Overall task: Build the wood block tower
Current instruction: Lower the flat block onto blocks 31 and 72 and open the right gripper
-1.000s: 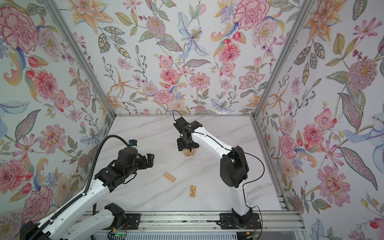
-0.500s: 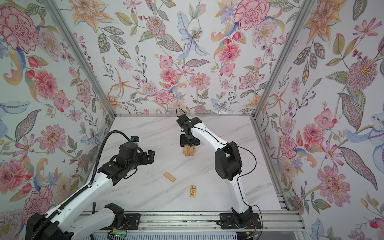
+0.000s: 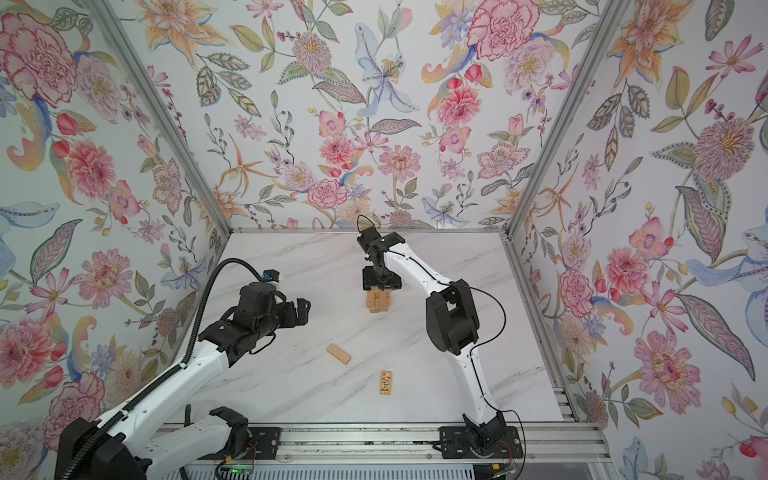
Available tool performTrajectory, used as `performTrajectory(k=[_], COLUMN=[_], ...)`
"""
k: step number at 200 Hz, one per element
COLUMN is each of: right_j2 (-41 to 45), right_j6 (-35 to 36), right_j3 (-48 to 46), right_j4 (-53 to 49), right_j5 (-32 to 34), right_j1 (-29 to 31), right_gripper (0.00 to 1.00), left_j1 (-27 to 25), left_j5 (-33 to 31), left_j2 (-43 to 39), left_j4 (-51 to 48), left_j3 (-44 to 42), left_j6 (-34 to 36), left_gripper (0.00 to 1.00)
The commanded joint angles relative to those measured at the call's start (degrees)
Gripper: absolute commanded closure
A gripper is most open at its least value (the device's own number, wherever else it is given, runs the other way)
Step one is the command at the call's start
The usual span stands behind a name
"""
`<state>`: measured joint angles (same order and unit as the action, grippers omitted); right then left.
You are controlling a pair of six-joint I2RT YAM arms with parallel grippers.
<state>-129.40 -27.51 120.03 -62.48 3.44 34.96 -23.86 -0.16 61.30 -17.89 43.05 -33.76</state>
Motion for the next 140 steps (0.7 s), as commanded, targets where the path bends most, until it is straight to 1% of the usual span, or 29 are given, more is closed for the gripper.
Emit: performTrajectory(k=[1,86,111,122,130,140], right_j2=[-1.57,-2.93,-3.24,-3.18,-3.11,-2.79], right_j6=[-0.83,-1.46,-1.5,-1.55,-1.53,-1.59], right_j3=[2.2,3.28,3.37,3.37,3.42,3.54], right_j4=[-1.79,-2.29,-2.56,-2.6,-2.71,-2.65], right_j5=[-0.75,-1.53,-1.65,-1.61,-1.46,-1.38], right_j1=[0.02,0.28,0.36,0.41,0.55,0.7], right_gripper=[0.47,0.46,0.44,0.41,0.36,0.26], left_j1=[0.87,2.56,3.11,3.42,3.35,3.63], left_j5=[0.72,1.93,2.32,2.54,2.58,2.78], left_j2=[0.49,0.85,0.85,0.78,0.74,0.72], left_j4=[0.22,0.14,-0.03,0.01,-0.12,-0.13], left_j3=[1.74,1.71,1.6,1.52,1.45,1.43], left_j6=[1.27,2.36,2.68,2.79,2.85,2.9], left_gripper=[0.01,0.01,0.01,0.01,0.01,0.01])
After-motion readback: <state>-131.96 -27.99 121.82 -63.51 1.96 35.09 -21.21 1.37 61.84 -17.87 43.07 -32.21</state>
